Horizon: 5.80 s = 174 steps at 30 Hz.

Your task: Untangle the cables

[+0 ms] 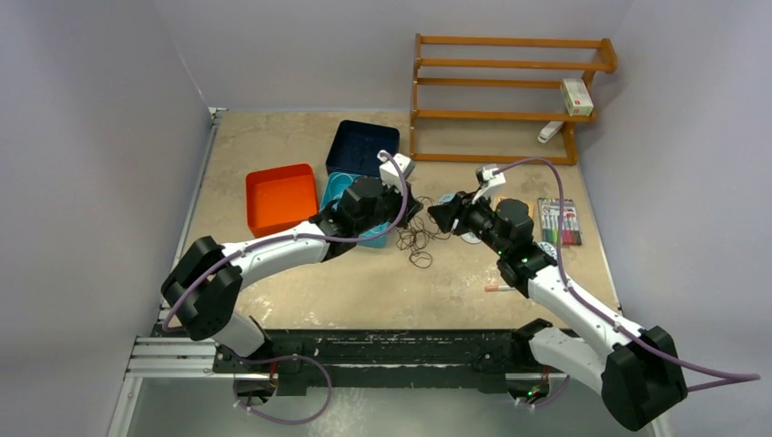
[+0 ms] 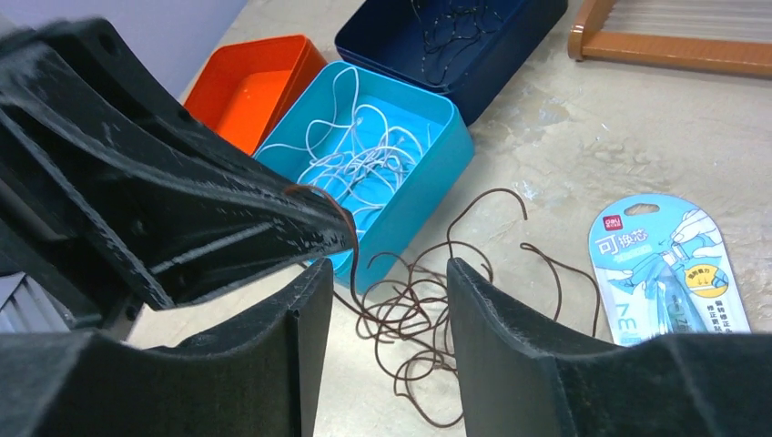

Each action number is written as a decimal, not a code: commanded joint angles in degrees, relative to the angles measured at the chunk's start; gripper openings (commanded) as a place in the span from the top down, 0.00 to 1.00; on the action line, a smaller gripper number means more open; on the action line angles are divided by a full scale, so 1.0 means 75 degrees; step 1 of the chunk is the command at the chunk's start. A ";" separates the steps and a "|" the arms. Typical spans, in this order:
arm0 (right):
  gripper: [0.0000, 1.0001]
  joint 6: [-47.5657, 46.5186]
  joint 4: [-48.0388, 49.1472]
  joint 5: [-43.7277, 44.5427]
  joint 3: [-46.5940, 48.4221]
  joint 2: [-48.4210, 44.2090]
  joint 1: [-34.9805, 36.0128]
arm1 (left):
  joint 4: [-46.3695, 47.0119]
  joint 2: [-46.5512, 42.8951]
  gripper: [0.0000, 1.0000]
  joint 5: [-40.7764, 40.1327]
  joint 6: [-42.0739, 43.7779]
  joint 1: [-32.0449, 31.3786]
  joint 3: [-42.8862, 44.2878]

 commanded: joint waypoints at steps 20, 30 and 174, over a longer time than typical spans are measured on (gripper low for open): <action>0.49 -0.0280 0.3201 -0.0134 0.0242 0.2236 -0.0041 | -0.1853 -0.0386 1.00 0.0878 -0.0363 0.0006 0.2599; 0.55 0.0091 0.3694 0.0074 -0.0124 0.3370 -0.0027 | -0.2367 -0.0282 1.00 0.1218 -0.0527 -0.0041 0.3691; 0.42 0.0924 -0.0748 0.1922 -0.0170 0.0688 -0.0036 | -0.2263 0.0313 0.51 0.0328 0.0320 0.1149 0.1216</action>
